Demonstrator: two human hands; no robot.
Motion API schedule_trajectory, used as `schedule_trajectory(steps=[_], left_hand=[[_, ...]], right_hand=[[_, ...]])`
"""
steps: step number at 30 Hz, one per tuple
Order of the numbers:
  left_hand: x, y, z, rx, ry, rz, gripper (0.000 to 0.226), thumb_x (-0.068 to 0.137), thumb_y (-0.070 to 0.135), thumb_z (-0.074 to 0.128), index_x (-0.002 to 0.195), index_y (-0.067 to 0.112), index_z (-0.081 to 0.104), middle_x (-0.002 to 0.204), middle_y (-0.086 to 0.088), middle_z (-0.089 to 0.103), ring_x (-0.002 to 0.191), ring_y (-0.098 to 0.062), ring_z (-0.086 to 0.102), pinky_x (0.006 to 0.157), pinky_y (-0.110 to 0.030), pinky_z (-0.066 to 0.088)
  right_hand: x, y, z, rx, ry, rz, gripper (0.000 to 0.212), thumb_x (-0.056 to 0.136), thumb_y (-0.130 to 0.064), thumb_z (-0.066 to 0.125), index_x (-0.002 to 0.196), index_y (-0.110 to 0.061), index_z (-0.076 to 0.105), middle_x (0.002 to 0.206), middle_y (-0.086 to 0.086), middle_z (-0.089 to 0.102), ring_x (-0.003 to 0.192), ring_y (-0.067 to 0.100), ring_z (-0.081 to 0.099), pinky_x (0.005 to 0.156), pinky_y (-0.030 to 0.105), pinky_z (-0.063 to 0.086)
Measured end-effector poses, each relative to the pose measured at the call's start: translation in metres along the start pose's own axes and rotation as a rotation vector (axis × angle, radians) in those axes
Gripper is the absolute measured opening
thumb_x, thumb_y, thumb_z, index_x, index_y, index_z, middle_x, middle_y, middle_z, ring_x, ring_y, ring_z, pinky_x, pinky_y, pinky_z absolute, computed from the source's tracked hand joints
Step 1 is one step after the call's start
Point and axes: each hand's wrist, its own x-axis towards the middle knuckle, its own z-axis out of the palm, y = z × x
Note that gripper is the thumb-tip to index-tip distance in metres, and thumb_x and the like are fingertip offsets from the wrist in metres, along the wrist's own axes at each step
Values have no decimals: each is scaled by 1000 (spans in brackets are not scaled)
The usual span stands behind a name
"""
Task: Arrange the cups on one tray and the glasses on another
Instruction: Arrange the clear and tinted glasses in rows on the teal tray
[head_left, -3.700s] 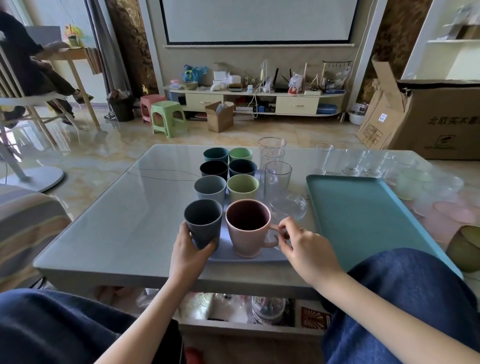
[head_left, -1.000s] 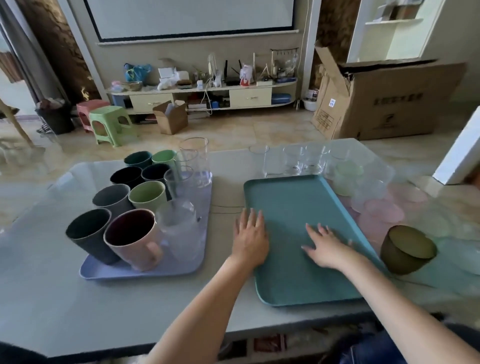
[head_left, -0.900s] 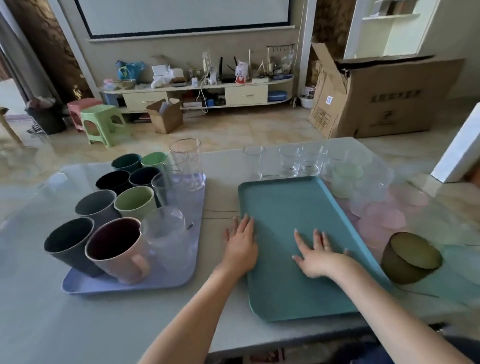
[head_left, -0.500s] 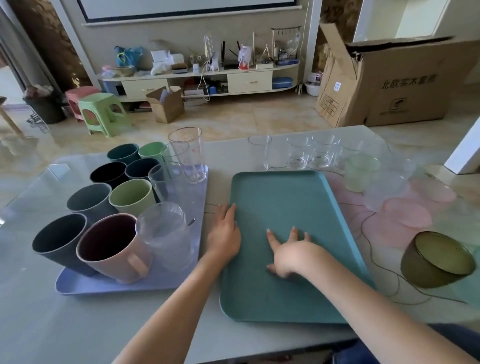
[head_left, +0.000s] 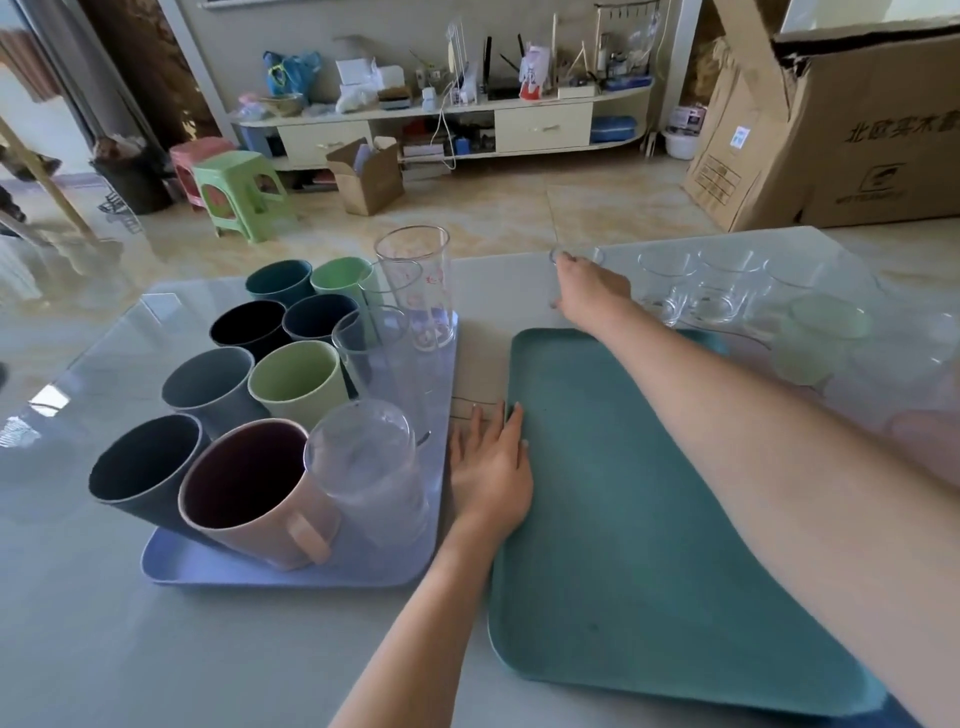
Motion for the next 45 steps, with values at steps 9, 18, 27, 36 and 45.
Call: schedule_trajectory(steps=[9, 18, 27, 36, 45], left_hand=[[1, 2, -1, -4, -27, -10, 50, 101, 28, 21, 150, 25, 11, 159, 6, 3, 147, -19, -6, 119, -40, -6], [-2, 4, -4, -25, -13, -6, 49, 101, 27, 22, 150, 24, 14, 159, 4, 6, 147, -20, -3, 118, -39, -6], [-1, 4, -4, -27, -17, -10, 50, 101, 28, 21, 150, 26, 14, 159, 5, 5, 147, -18, -3, 119, -38, -5], [-1, 3, -3, -14, -10, -18, 49, 101, 29, 21, 150, 27, 12, 159, 7, 4, 147, -17, -4, 119, -37, -5], [-1, 3, -1, -6, 9, -14, 49, 101, 28, 22, 149, 27, 13, 159, 6, 5, 147, -17, -4, 117, -36, -6]], right_hand=[[-18, 7, 8, 295, 386, -194, 7, 91, -5, 47, 95, -7, 52, 103, 10, 63, 90, 29, 57, 65, 32, 40], [-47, -6, 2, 159, 118, -295, 8, 93, -12, 50, 98, -8, 53, 93, 10, 58, 81, 29, 56, 65, 33, 44], [-50, -4, 10, 150, 50, -284, 14, 93, -17, 46, 102, -8, 52, 110, 13, 56, 95, 33, 57, 74, 37, 47], [-29, 35, -33, 217, 416, -150, 39, 99, -40, 34, 125, -14, 46, 127, 11, 52, 92, 31, 62, 64, 35, 49], [4, 94, -3, 21, -32, 214, 23, 93, -13, 52, 111, 1, 56, 114, 22, 59, 105, 37, 56, 80, 35, 44]])
